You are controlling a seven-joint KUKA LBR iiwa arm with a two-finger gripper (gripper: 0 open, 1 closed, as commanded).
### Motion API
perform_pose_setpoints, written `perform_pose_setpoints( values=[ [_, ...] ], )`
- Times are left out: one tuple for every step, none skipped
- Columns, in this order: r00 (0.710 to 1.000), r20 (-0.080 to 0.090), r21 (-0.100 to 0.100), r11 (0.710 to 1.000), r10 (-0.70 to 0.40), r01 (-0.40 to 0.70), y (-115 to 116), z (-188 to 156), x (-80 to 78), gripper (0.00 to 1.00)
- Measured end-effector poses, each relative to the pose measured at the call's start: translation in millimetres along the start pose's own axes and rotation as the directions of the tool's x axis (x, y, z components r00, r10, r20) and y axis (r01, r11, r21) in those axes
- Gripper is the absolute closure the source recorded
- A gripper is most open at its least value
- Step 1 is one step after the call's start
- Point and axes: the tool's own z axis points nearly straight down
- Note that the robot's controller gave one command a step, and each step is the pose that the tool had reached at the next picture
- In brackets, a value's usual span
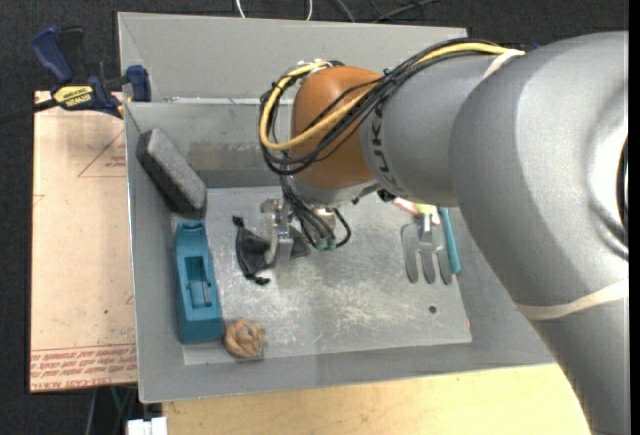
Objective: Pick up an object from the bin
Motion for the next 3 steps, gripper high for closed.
perform_pose_setpoints(
  values=[
    [1.0,0.0,0.0,1.0,-0.001,0.001,0.1,0.0,0.0,1.0],
    [1.0,-0.006,0.002,1.0,-0.028,0.028,-3.3,-60.2,3.2,1.0],
    [0.998,-0.004,0.001,0.998,-0.06,0.06,-6.8,-137.3,-4.8,1.0]
  ],
)
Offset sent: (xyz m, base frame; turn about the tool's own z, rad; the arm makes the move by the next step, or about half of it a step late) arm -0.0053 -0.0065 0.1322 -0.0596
